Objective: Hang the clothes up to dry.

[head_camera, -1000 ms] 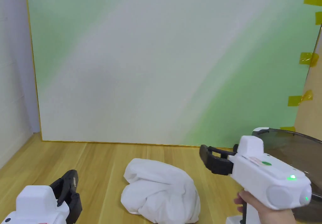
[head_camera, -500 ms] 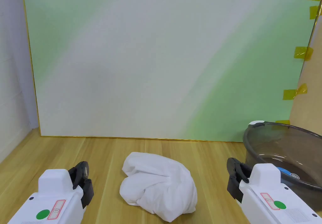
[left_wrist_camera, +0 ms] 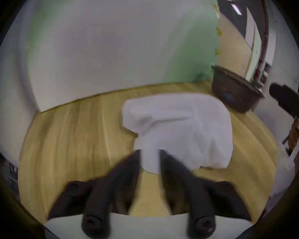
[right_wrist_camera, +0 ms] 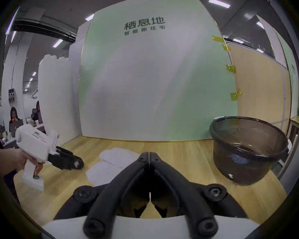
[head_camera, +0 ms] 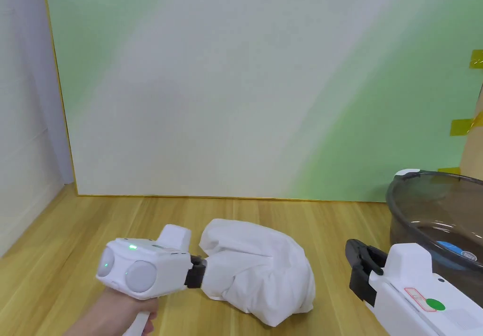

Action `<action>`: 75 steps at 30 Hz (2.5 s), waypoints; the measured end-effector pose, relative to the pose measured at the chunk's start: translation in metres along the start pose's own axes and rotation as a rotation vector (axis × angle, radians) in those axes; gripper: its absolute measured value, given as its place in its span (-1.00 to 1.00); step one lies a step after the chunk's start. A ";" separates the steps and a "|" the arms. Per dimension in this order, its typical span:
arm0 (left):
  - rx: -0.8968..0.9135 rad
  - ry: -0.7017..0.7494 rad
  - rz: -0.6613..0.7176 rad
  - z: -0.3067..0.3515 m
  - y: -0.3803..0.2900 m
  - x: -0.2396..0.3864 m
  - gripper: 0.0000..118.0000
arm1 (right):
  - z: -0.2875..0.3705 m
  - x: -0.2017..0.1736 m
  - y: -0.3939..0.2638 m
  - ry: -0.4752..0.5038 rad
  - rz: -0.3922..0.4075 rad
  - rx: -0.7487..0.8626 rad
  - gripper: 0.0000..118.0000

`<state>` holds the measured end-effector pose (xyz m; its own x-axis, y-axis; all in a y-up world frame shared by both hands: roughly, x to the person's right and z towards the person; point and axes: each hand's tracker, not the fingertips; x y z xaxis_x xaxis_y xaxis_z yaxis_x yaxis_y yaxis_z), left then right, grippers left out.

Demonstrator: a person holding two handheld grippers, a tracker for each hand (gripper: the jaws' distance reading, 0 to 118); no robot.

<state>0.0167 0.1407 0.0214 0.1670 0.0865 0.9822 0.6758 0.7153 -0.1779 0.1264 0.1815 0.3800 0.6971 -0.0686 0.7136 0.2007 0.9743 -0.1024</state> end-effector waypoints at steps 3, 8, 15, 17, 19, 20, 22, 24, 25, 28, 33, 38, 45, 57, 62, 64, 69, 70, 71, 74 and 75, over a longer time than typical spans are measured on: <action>-0.124 -0.004 -0.061 -0.025 -0.001 0.002 0.86 | 0.000 0.002 -0.003 0.004 0.002 -0.012 -1.00; -0.105 -0.004 -0.046 -0.047 0.007 0.002 0.83 | -0.004 0.004 -0.006 0.018 0.009 -0.032 -1.00; -0.117 -0.032 -0.033 -0.063 0.009 0.003 -0.71 | -0.020 0.009 -0.015 0.044 0.064 -0.102 -1.00; -0.120 -0.036 -0.023 -0.061 0.007 0.004 -0.79 | -0.030 0.015 -0.018 0.067 0.063 -0.162 -1.00; -0.123 -0.039 -0.018 -0.060 0.007 0.003 -0.82 | -0.045 0.022 -0.020 0.088 0.078 -0.233 -1.00; -0.126 -0.033 -0.016 -0.060 0.007 0.002 -0.82 | -0.054 0.024 -0.022 0.114 0.099 -0.284 -1.00; -0.130 -0.024 -0.019 -0.060 0.008 0.002 -0.82 | -0.075 0.026 -0.027 0.200 0.142 -0.376 -0.98; -0.134 -0.016 -0.010 -0.060 0.009 0.001 -0.82 | -0.101 0.029 -0.033 0.270 0.156 -0.501 -0.01; -0.138 -0.013 -0.002 -0.059 0.009 0.000 -0.82 | -0.115 0.032 -0.038 0.260 0.131 -0.579 0.83; -0.140 0.012 -0.044 -0.056 0.007 0.004 -0.82 | -0.143 0.040 -0.044 0.320 0.154 -0.630 0.76; -0.150 0.003 -0.038 -0.056 0.007 0.002 -0.82 | -0.173 0.029 -0.048 0.335 0.331 -0.653 0.61; -0.156 0.011 -0.057 -0.058 0.007 0.003 -0.82 | -0.179 0.029 -0.056 0.428 0.269 -0.653 -0.77; -0.054 0.006 0.042 -0.050 0.005 -0.007 -0.84 | -0.162 0.036 -0.052 0.364 0.130 -0.566 -0.84; 0.449 -0.008 0.040 0.121 0.106 -0.004 -0.84 | -0.094 0.030 0.145 0.314 0.011 -0.172 -0.88; 0.672 0.062 -0.016 0.218 0.157 0.017 -0.84 | -0.053 0.027 0.255 0.267 -0.008 -0.012 -0.88; 0.731 0.097 -0.035 0.245 0.179 0.025 -0.85 | -0.041 0.023 0.293 0.254 0.017 0.035 -0.88; 0.805 0.156 -0.034 0.290 0.238 0.031 -0.85 | -0.018 0.012 0.376 0.202 0.011 0.110 -0.88; 0.802 0.142 -0.033 0.294 0.246 0.030 -0.85 | -0.016 0.009 0.383 0.197 -0.006 0.125 -0.88; 0.810 0.154 -0.029 0.298 0.253 0.033 -0.85 | -0.015 0.005 0.392 0.187 0.012 0.127 -0.88; 0.830 0.192 -0.050 0.298 0.269 0.034 -0.85 | -0.016 -0.004 0.408 0.170 0.025 0.139 -0.88; 0.835 0.205 -0.051 0.297 0.273 0.033 -0.85 | -0.018 -0.006 0.412 0.155 0.029 0.142 -0.88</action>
<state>-0.0065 0.5444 0.0237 0.3317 -0.0289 0.9429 -0.0496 0.9976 0.0480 0.2173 0.5794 0.3216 0.8011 -0.0613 0.5954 0.0875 0.9961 -0.0151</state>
